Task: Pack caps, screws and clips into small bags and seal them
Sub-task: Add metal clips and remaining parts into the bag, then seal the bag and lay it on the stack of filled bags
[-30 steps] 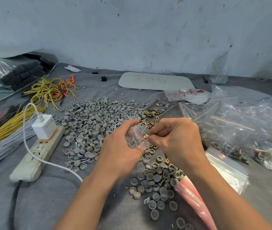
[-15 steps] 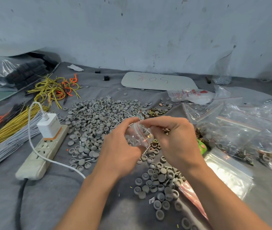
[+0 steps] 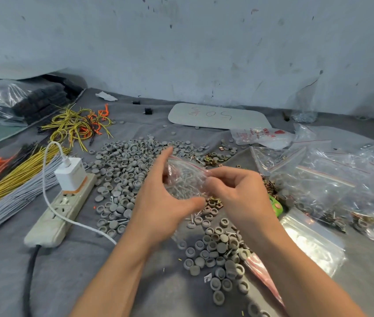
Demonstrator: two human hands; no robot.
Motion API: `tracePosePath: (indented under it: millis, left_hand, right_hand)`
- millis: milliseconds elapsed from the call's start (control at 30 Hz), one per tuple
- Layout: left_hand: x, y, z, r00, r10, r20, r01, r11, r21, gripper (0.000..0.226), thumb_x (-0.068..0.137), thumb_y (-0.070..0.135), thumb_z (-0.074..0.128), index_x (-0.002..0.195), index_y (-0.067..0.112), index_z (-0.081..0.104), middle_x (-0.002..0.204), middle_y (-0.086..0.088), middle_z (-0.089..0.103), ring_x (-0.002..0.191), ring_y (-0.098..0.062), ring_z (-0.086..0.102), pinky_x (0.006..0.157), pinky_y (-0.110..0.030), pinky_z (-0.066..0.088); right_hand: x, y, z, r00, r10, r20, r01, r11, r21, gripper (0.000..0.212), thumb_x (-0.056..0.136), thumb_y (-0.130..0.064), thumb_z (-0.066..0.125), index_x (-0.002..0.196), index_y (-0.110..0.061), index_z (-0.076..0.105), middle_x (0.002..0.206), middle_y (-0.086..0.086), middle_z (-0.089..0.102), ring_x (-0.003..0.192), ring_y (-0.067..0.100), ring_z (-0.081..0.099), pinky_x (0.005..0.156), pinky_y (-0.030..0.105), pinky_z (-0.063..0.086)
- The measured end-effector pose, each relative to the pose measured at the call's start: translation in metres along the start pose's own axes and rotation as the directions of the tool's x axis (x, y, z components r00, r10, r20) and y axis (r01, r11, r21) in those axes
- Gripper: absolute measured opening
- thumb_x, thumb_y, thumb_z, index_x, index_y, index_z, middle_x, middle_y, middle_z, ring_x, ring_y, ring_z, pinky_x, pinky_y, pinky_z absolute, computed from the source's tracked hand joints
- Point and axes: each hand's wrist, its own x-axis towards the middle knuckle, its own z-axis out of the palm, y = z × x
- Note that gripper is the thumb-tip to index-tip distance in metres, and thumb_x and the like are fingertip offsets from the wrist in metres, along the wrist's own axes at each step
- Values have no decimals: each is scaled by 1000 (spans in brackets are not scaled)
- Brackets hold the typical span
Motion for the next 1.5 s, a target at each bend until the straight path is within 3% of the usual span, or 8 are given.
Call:
tracePosePath:
  millis: [100, 200, 633, 800, 1033, 1200, 1400, 1500]
  left_hand:
    - [4, 0, -8, 996, -85, -40, 61, 909, -412, 55, 76, 18, 88, 126, 27, 67, 82, 7, 68, 76, -3, 66, 73, -17, 53]
    - [7, 0, -13, 988, -118, -97, 57, 874, -482, 9, 86, 4, 75, 91, 12, 76, 66, 8, 70, 57, 2, 59, 59, -10, 48]
    - [10, -4, -14, 968, -187, -164, 94, 886, -454, 16, 83, 2, 78, 71, 14, 77, 62, 3, 71, 54, -1, 61, 57, -10, 49]
    - [11, -7, -19, 971, -192, -139, 111, 885, -451, 12, 82, 7, 80, 72, 13, 78, 63, 2, 70, 56, -3, 59, 59, -12, 49]
    - [8, -6, -24, 975, -186, -118, 113, 881, -460, 10, 57, 26, 83, 64, 20, 81, 65, 2, 73, 56, -2, 62, 59, -12, 50]
    - [9, -8, -21, 979, -195, -50, 153, 881, -448, 13, 77, 7, 81, 67, 16, 80, 64, 2, 70, 59, -6, 60, 62, -12, 50]
    - [7, -7, -20, 984, -176, -6, 151, 863, -483, 5, 75, 14, 80, 74, 11, 76, 66, 2, 68, 63, -6, 58, 62, -12, 49]
    - [5, -4, -16, 989, -146, 16, 134, 851, -508, 15, 68, 20, 81, 80, 12, 78, 74, 0, 74, 65, -4, 66, 63, -12, 50]
  right_hand:
    - [0, -3, -8, 1000, -23, -9, 24, 996, 81, 12, 89, -8, 77, 89, -20, 80, 79, 0, 79, 74, 15, 74, 76, 32, 60]
    - [-1, -1, -11, 999, -20, -31, 25, 990, 139, 11, 89, -8, 79, 89, -19, 79, 81, 3, 79, 76, 17, 76, 77, 34, 61]
    - [8, 1, -12, 999, 46, -9, -43, 973, 226, 20, 87, -6, 81, 75, -21, 81, 70, 4, 74, 62, 12, 66, 63, 22, 51]
    - [5, 3, -9, 996, 65, 69, -78, 974, 211, 15, 92, -14, 77, 78, -20, 78, 73, 1, 73, 68, 10, 64, 71, 25, 50]
    - [6, 2, -5, 996, 72, 43, -81, 964, 252, 18, 93, -11, 75, 75, -14, 78, 71, 8, 72, 65, 12, 65, 66, 21, 51]
    - [8, 4, -3, 997, 64, 44, -73, 962, 263, 27, 94, -7, 71, 69, -16, 73, 68, 8, 67, 61, 11, 57, 59, 18, 48]
    - [3, 4, 7, 995, 29, 94, -46, 981, 186, 20, 96, -26, 71, 78, -22, 77, 74, 1, 73, 70, 19, 59, 68, 37, 51]
    - [4, 4, 12, 998, 26, 61, -39, 976, 215, 18, 96, -21, 71, 80, -22, 79, 73, 4, 74, 69, 14, 66, 75, 36, 53]
